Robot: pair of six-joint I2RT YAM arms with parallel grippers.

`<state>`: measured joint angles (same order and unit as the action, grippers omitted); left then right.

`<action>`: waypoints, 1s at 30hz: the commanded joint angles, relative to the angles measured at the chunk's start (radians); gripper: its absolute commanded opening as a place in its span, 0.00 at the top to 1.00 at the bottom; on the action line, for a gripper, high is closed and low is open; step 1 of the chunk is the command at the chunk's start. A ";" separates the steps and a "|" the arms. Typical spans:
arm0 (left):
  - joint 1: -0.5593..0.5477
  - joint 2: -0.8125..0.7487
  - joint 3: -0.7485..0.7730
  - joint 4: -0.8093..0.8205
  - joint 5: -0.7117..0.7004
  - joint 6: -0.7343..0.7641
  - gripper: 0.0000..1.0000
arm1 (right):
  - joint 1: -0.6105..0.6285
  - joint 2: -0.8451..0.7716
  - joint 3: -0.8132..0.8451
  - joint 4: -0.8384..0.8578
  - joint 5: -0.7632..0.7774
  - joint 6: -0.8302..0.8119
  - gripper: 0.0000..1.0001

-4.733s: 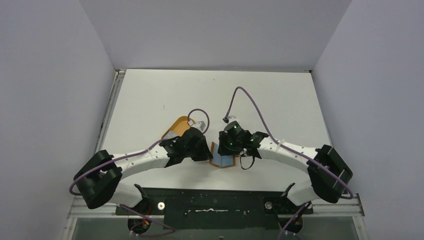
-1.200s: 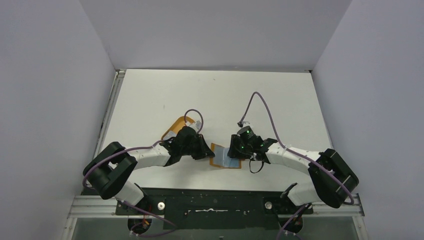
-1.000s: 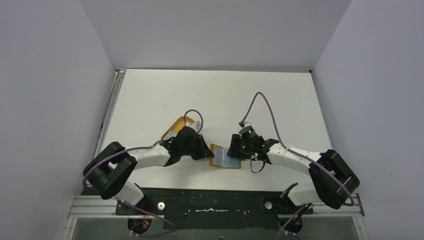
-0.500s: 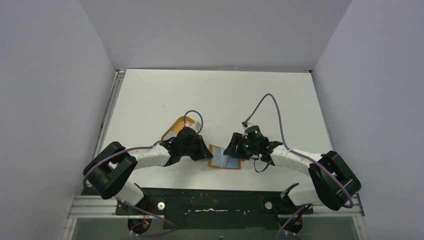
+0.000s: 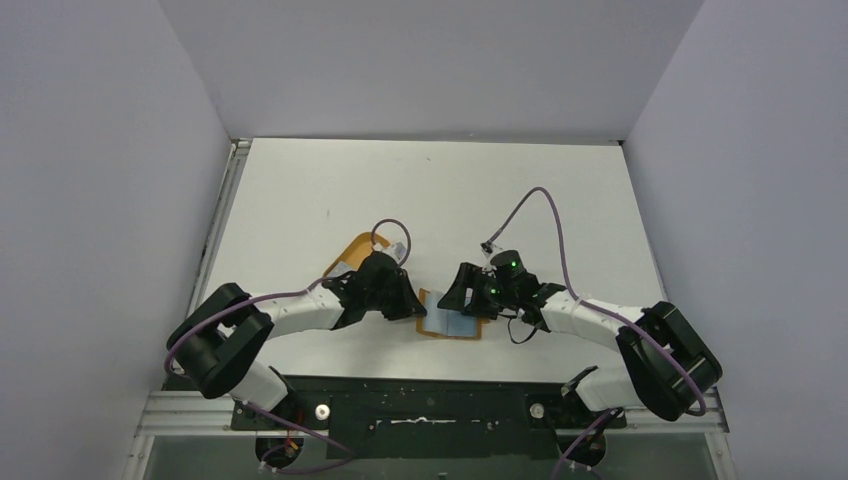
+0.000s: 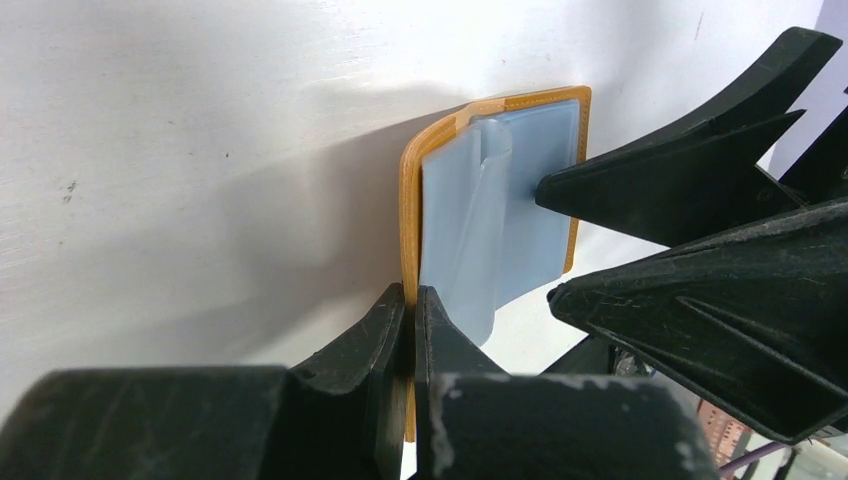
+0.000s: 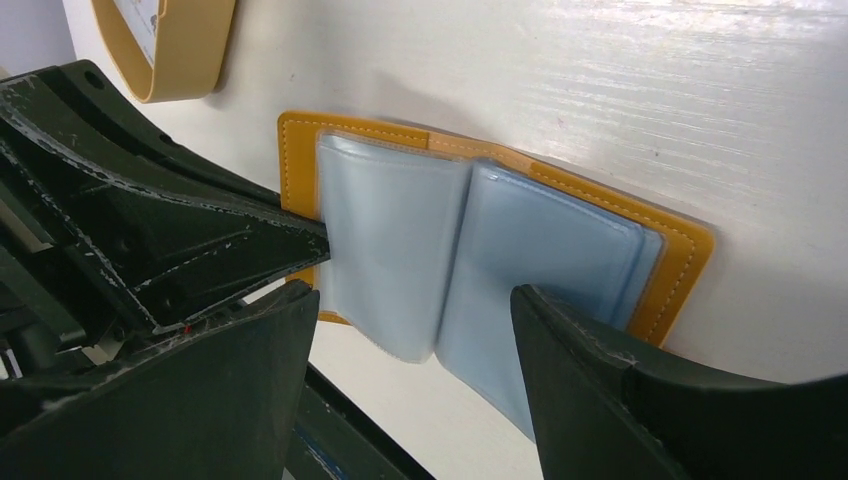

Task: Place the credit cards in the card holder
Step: Turn over the card slot in the card holder.

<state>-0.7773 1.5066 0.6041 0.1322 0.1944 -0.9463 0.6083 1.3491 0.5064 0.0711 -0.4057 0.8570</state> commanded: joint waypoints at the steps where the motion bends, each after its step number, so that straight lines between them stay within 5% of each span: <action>1: -0.025 -0.033 0.071 -0.072 -0.044 0.046 1.00 | -0.007 0.004 0.034 0.075 -0.024 0.024 0.27; 14: -0.080 -0.081 0.202 -0.253 -0.110 0.071 1.00 | 0.011 0.011 0.107 -0.067 0.058 0.001 0.32; 30: -0.136 -0.080 0.302 -0.382 -0.185 0.105 1.00 | -0.010 0.019 0.068 0.032 -0.003 0.092 0.26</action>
<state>-0.9009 1.4521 0.8410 -0.2211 0.0467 -0.8684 0.6083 1.3804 0.5785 0.0257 -0.3878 0.9146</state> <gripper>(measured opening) 0.015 0.732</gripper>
